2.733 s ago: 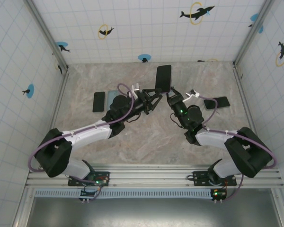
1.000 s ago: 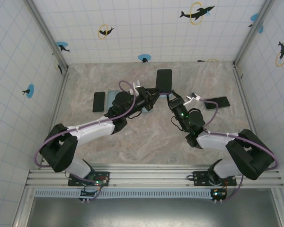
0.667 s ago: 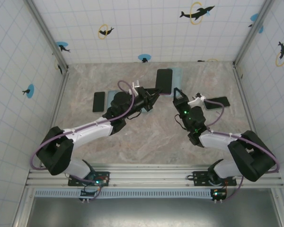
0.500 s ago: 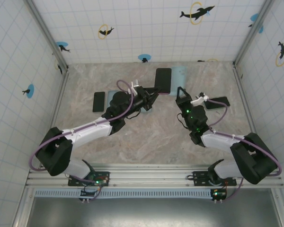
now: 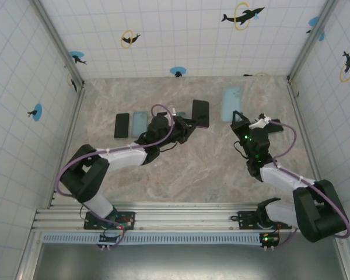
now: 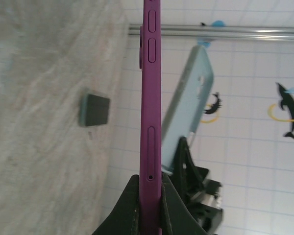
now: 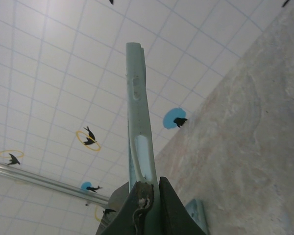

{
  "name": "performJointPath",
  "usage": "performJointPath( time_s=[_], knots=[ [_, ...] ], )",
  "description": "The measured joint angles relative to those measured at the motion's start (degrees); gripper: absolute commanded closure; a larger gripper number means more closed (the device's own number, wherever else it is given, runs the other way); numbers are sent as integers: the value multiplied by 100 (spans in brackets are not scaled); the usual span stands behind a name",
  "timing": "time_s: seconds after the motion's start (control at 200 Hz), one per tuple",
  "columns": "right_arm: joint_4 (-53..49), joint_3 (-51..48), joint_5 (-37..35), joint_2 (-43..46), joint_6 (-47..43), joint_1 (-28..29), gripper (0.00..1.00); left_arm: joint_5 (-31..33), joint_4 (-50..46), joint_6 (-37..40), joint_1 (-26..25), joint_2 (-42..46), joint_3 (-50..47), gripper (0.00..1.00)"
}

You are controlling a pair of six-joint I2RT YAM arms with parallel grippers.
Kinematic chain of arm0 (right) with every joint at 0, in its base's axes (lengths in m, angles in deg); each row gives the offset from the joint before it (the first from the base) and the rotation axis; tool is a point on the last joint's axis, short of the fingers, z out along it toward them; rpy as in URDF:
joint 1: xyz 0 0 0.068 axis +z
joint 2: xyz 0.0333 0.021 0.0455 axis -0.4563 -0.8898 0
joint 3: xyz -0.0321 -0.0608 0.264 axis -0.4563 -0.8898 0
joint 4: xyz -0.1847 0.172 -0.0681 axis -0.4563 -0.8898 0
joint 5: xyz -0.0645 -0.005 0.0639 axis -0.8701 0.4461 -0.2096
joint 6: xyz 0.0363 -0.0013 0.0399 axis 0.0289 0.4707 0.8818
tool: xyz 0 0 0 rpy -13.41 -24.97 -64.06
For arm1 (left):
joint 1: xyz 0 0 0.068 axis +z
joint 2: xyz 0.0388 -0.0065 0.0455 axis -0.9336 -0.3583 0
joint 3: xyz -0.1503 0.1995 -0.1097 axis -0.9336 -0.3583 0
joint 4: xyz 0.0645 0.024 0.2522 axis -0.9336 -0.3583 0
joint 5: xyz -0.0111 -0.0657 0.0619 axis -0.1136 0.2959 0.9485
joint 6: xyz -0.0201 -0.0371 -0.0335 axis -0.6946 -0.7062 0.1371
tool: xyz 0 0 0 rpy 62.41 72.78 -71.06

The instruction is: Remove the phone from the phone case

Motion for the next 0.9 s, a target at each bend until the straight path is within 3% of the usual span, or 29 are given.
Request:
performJointPath(
  time_s=[0.295, 0.901],
  knots=[
    [-404, -420, 658, 280, 22, -240, 99, 0, -9, 317, 151, -1056, 157, 96],
    [-667, -702, 1029, 505, 39, -315, 99, -341, 201, 358, 363, -2712, 1300, 91]
  ],
)
